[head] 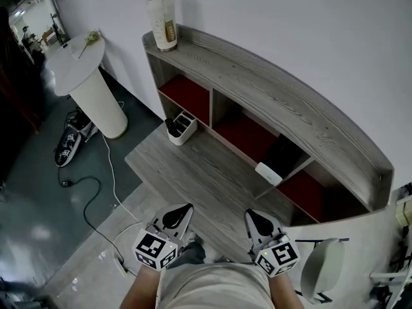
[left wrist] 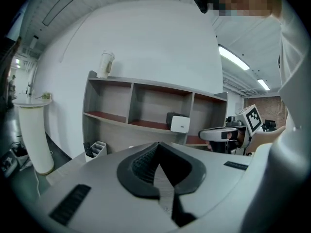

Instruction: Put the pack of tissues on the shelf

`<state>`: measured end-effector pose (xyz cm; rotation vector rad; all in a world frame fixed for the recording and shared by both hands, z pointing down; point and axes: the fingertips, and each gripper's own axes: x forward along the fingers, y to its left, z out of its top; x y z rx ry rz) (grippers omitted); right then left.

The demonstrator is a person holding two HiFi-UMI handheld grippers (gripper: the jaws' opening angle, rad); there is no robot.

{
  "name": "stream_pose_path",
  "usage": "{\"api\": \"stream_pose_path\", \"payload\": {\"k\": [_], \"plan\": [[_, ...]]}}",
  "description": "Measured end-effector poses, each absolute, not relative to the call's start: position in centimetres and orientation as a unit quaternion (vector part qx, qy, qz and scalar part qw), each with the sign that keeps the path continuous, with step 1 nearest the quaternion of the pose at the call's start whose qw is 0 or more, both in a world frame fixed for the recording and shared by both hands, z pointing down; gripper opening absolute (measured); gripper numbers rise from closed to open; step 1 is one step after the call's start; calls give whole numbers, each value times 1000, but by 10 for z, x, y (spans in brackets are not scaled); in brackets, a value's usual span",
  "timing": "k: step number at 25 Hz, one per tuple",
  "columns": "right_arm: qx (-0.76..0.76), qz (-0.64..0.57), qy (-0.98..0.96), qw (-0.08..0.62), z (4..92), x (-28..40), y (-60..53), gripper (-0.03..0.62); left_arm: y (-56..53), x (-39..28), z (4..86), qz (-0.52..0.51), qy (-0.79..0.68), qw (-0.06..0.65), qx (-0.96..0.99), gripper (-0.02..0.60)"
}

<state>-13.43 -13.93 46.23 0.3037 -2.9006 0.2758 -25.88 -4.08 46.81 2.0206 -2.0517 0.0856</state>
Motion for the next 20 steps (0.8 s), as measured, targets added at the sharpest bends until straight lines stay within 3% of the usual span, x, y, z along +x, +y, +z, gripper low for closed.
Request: {"api": "stream_pose_path", "payload": {"k": [20], "plan": [[97,80,-986,110,460,-131,-144,28,-58,-249,467,10,-686,148,713,15]]}}
